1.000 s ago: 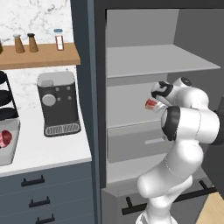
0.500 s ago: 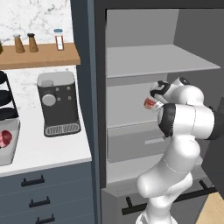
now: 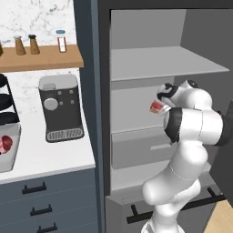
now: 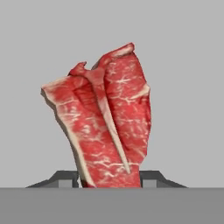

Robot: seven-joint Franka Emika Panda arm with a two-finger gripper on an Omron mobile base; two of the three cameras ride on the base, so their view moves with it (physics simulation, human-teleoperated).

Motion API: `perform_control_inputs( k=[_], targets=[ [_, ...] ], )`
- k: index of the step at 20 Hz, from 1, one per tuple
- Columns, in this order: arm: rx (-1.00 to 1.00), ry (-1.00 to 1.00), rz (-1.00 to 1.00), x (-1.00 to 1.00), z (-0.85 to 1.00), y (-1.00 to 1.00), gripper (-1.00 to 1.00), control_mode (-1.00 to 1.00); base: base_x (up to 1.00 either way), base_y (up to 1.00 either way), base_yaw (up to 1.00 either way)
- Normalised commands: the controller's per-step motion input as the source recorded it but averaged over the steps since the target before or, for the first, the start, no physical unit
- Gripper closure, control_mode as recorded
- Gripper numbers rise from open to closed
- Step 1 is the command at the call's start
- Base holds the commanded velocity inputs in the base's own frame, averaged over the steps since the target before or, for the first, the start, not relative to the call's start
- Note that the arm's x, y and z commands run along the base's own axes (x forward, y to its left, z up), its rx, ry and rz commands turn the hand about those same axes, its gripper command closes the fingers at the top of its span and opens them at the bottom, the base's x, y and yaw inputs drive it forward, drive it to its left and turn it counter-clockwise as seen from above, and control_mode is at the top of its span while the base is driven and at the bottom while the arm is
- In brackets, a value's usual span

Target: Place one cucumber and one steak in each tupperware on the nearby counter, to pack two identical lunches.

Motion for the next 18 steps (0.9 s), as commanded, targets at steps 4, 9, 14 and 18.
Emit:
perform_control_inputs(
  k=[4,9,14,18],
  targets=[
    [0.00,-0.05,0.00,-0.87,0.00,0.00,1.00,-1.00,0.00,0.00,0.00],
    [0.00,-0.16,0.00,-1.00,0.29,0.00,1.00,-1.00,0.00,0.00,0.00],
    [0.00,-0.04,0.00,-1.00,0.93,0.05,1.00,-1.00,0.00,0.00,0.00],
    [0.00,0.00,0.00,-1.00,1.00,0.17,1.00,-1.00,0.00,0.00,0.00]
  ],
)
